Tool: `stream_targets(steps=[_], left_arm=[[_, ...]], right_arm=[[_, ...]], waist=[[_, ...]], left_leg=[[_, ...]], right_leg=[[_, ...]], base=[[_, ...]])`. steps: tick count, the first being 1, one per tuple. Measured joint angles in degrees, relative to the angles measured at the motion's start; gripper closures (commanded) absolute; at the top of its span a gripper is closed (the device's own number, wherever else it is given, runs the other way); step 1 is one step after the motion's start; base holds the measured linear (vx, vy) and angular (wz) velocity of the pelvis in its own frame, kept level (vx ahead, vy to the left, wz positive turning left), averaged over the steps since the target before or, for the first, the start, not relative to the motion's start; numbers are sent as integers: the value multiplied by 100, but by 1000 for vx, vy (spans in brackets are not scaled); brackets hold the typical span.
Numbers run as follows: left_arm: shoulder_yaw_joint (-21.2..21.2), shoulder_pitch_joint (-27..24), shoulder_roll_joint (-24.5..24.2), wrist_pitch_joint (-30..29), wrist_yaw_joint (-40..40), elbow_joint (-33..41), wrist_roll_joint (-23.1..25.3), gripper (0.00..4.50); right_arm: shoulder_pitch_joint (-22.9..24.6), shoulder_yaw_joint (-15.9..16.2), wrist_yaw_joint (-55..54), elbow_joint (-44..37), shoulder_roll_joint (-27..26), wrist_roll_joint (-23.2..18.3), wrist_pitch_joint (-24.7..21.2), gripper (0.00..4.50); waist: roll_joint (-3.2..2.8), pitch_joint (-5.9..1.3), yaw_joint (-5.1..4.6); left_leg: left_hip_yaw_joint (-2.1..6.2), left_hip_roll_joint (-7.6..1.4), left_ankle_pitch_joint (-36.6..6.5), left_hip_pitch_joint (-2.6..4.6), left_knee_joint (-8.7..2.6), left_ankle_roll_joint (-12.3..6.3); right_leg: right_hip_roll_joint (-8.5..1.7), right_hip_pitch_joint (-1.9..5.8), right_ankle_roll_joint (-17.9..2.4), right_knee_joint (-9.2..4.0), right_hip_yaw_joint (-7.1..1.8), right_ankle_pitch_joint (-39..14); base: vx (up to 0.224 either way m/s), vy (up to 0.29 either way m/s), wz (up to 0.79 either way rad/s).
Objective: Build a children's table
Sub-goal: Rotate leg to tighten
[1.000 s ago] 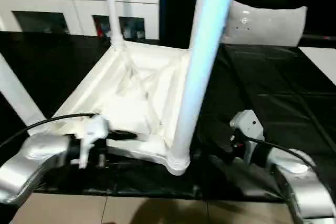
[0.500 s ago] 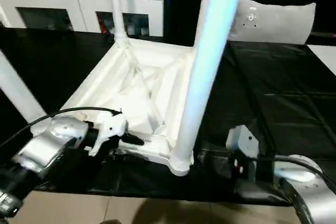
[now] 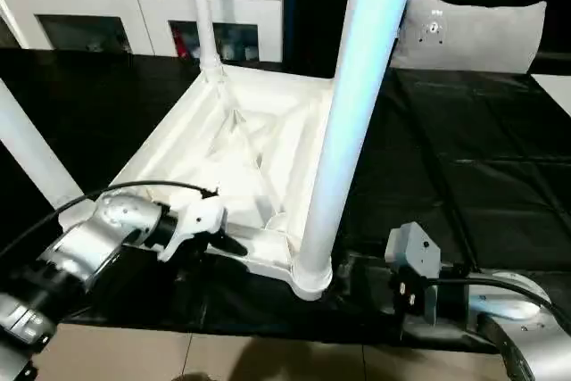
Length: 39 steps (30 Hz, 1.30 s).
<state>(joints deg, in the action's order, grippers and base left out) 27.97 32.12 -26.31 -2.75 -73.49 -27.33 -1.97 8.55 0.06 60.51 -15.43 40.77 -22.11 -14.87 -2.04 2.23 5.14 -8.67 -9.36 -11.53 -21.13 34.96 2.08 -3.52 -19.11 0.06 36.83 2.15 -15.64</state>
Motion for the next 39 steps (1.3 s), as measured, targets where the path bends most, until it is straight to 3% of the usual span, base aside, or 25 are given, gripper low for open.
stream_targets(steps=[8,13,17,24,25,39], left_arm=[[103,173,137,373,-54,-347,172,401],[32,198,250,214,-118,-412,160,434],[-138,65,331,-361,-53,-174,-27,449],[-224,-280,58,-488,-7,409,-49,449],[-228,-308,19,-488,-9,474,-50,450],[-233,-385,-116,-297,-34,658,-8,450]], right_arm=[[-14,37,-5,11,-6,1,8,0],[-31,39,-20,22,-30,2,8,0],[-162,35,-133,86,-210,-64,7,0],[-511,17,-157,333,-261,-131,-76,0],[-585,30,-116,382,-275,-132,-76,29],[-1719,751,862,1558,-430,-73,-95,136]], waist=[[-23,-2,22],[-34,-3,11],[-45,-11,-58],[-37,-14,-190],[-31,-12,-199],[-16,-5,-216]], left_leg=[[-10,0,0,5,-4,0],[-37,3,0,8,-4,-2],[-71,3,3,7,-23,-8],[-85,-23,24,-14,-71,-42],[-86,-29,24,-20,-71,-42],[-91,-50,25,-59,-63,-42]], right_leg=[[-8,6,-9,-4,3,6],[-28,8,-13,-6,-2,8],[-36,-9,-13,-15,-17,8],[-10,-35,-9,-63,-11,6],[-4,-41,-9,-65,-10,6],[11,-80,-10,-60,-3,6]], base=[[0,0,0],[0,0,0],[0,0,0],[0,0,0],[0,0,0],[0,0,0]])
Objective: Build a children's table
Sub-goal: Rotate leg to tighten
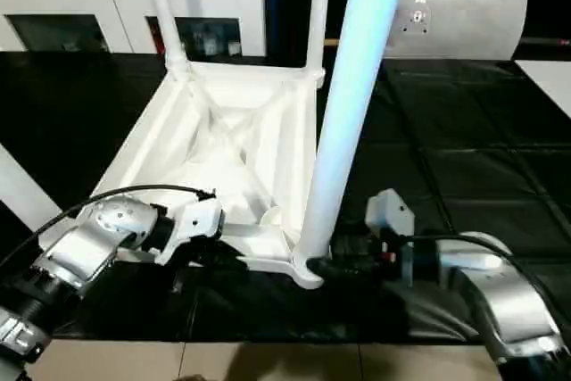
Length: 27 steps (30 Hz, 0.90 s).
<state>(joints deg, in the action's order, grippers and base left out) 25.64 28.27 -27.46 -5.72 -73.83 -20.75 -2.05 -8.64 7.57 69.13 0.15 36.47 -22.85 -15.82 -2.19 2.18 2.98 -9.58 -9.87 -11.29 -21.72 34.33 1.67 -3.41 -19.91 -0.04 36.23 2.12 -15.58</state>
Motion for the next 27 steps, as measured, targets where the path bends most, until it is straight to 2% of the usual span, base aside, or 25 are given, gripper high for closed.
stream_targets(steps=[2,4,7,12,18,20,22,25,27], left_arm=[[2,0,0,1,2,7,1,450],[3,0,0,4,-18,13,2,450],[3,-2,-9,10,-44,21,2,450],[3,-7,-21,25,-57,19,2,450],[-45,-52,-79,-49,-89,23,-37,450],[-115,-98,-84,-205,-64,65,-58,450],[-233,-157,-70,-394,65,109,-54,450],[-416,-254,-18,-829,512,177,-16,450],[-487,-299,87,-1064,756,245,8,450]], right_arm=[[-143,43,86,163,-16,5,-13,164],[-237,80,166,271,-17,2,-46,171],[-280,87,228,333,-20,-3,-84,207],[-362,88,316,493,-94,-13,-96,241],[-331,96,266,480,-218,0,-109,251],[-259,108,-3,348,-387,48,-201,252],[-225,109,-459,220,-646,160,-359,252],[-247,-6,-1625,103,-1340,414,-739,254],[-320,-40,-2236,102,-1640,561,-918,254]], waist=[[1,1,6],[3,1,9],[3,1,16],[6,-1,18],[4,-6,8],[1,-8,-25],[5,-7,-117],[3,-4,-226],[0,-5,-260]], left_leg=[[-1,-1,0,-2,2,0],[-1,-1,0,-3,3,0],[-1,-2,0,-8,3,0],[-1,-4,0,-9,7,0],[-1,-5,0,-5,13,0],[-5,-5,0,9,13,0],[-7,-7,4,35,12,12],[-12,-13,14,75,-4,91],[-9,-14,21,85,-12,104]], right_leg=[[0,-2,0,2,1,0],[0,-2,0,2,1,0],[0,-6,0,2,2,0],[1,-7,0,5,3,0],[1,-5,0,10,1,0],[1,-2,-2,19,-4,1],[4,7,-2,38,-11,1],[4,11,-25,74,-17,14],[-9,14,-25,74,4,14]], base=[[0,0,0],[0,0,0],[0,0,0],[0,0,0],[0,0,0],[0,0,0],[0,0,0],[-21,-4,-4],[-62,-9,-14]])
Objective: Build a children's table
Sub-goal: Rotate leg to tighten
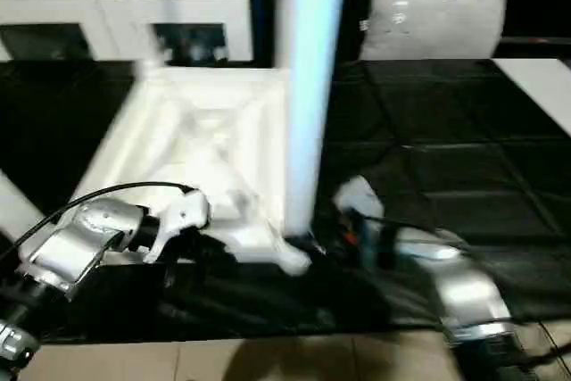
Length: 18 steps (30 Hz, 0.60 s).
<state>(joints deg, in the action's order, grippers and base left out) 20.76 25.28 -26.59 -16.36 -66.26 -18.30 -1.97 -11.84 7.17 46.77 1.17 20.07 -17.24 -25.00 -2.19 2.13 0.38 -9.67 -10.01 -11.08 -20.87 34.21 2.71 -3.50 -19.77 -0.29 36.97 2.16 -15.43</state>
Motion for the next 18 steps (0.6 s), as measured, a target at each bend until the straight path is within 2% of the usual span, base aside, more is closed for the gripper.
stream_targets(steps=[2,6,7,10,12,18], left_arm=[[-88,-18,221,-286,373,60,73,450],[-200,19,620,-653,990,66,226,450],[-206,45,720,-719,1121,54,290,450],[-155,114,781,-710,1193,53,345,450],[-91,164,785,-600,1177,53,349,450],[62,193,495,203,747,-40,405,450]], right_arm=[[-152,-77,-719,85,-378,189,-203,254],[-317,-222,-1807,303,-1000,472,-245,254],[-348,-243,-2027,354,-1122,568,-209,199],[-326,-353,-2208,359,-1272,568,-163,183],[-319,-409,-2176,348,-1236,547,-117,163],[72,-336,-922,-56,-289,316,172,106]], waist=[[2,0,-6],[15,5,18],[18,7,22],[20,9,68],[18,8,141],[12,6,334]], left_leg=[[4,-3,10,23,-11,18],[4,1,16,72,-30,27],[4,2,16,79,-31,27],[3,4,16,70,-47,27],[-3,6,16,40,-54,26],[-4,-3,19,-7,-96,22]], right_leg=[[-1,-5,6,0,4,-3],[-1,-18,9,-3,-2,-5],[-1,-22,12,-9,-4,-6],[-1,-20,12,-30,-6,-6],[-1,-22,14,-42,-10,14],[4,-47,24,-90,15,52]], base=[[0,0,0],[0,0,0],[0,0,0],[0,0,0],[0,0,0],[17,-3,0]])
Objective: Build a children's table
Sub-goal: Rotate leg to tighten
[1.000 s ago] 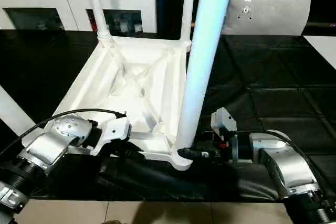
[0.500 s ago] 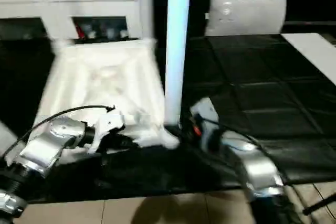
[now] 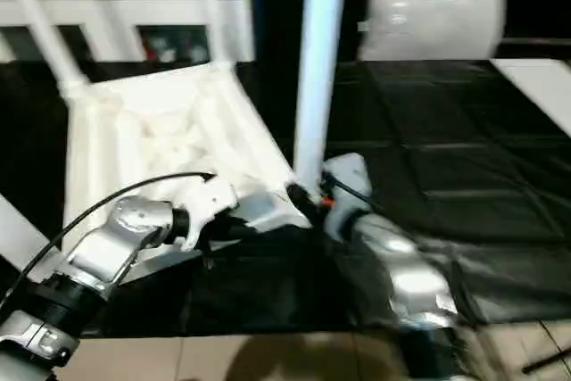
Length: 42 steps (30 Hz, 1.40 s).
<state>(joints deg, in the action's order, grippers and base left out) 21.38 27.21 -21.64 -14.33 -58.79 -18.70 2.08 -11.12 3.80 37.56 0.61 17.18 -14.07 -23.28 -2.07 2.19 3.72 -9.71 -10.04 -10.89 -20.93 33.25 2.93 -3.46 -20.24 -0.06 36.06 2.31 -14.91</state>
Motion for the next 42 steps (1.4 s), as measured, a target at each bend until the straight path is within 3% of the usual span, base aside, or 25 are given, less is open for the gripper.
stream_targets(steps=[4,11,16,18,23,37,38,42], left_arm=[[23,13,-258,439,-390,-42,-24,450],[-26,-24,-571,766,-817,-124,-179,450],[-42,-36,-518,846,-748,-166,-140,450],[-71,-36,-475,745,-743,-161,-143,406],[-213,-165,-280,750,-626,-153,-392,360],[-214,62,-56,1092,-361,-722,-232,360],[-178,80,-71,1111,-358,-743,-203,387],[-8,180,-147,1242,-373,-789,19,406]], right_arm=[[246,6,799,-302,591,-227,64,73],[494,-27,1795,-398,1266,-484,117,13],[489,-95,1922,-399,1285,-594,157,5],[489,-90,1950,-403,1284,-609,158,0],[657,-36,2002,-471,1262,-631,218,0],[768,111,1980,-495,1137,-632,366,0],[792,111,1980,-495,1137,-632,368,0],[829,109,1987,-495,1141,-632,384,0]], waist=[[9,0,126],[51,17,138],[65,7,142],[62,5,146],[70,6,167],[67,5,160],[66,5,161],[57,-1,154]], left_leg=[[0,-3,19,-61,5,-33],[-2,-6,15,-79,32,-36],[-9,-5,20,-76,36,-42],[-10,-5,21,-76,37,-42],[-10,-5,21,-85,47,-45],[-9,-5,43,-77,57,-34],[-9,-5,44,-76,57,-33],[-9,-5,44,-70,56,-32]], right_leg=[[3,-66,1,5,2,0],[0,-72,-8,7,2,8],[-4,-69,-11,9,-1,17],[-5,-70,-11,10,-1,20],[-6,-71,-12,10,0,21],[-7,-65,-14,9,-6,88],[-7,-65,-13,9,-6,91],[-7,-62,-11,9,-8,96]], base=[[0,0,0],[0,0,0],[0,0,0],[0,0,0],[0,0,0],[0,0,0],[0,0,0],[0,0,0]])
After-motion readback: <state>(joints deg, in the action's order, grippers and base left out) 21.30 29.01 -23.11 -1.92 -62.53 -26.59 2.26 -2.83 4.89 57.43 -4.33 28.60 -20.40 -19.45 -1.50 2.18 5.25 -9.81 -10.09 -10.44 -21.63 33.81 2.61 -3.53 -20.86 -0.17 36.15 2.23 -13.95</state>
